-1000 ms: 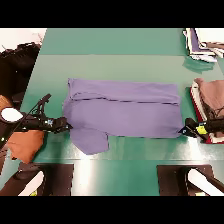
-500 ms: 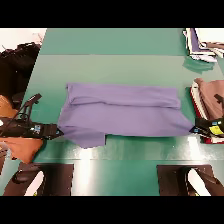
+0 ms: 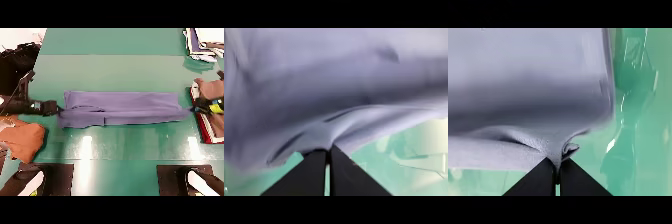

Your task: Fold the shirts.

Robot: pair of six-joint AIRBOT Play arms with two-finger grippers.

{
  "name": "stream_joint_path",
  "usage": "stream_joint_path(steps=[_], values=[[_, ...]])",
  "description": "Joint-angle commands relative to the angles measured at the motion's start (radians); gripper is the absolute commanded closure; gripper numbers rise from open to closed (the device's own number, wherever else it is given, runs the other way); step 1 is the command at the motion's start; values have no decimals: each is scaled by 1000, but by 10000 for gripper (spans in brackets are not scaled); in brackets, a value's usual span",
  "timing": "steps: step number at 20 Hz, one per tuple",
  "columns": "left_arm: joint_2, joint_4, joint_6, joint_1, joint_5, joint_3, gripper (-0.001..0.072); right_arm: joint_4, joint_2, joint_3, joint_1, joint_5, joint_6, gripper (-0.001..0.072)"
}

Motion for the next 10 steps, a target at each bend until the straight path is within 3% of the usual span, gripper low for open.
stream_joint_path(steps=[1, 5, 6, 7, 8, 10], values=[[-270, -47, 100, 1, 116, 123, 685, 5, -213, 148, 65, -63, 4, 700], [-514, -83, 129, 1, 148, 306, 681, 5, -393, 285, 77, -64, 2, 694], [-550, -90, 123, 1, 156, 338, 611, 8, -427, 312, 77, -64, -2, 579], [-570, -97, 122, 1, 161, 360, 305, 21, -459, 340, 72, -64, -4, 366], [-578, -103, 114, 1, 170, 373, 89, 68, -480, 359, 61, -63, -39, 328], [-578, -102, 116, 1, 141, 399, 85, 183, -489, 362, 21, -48, -127, 320]])
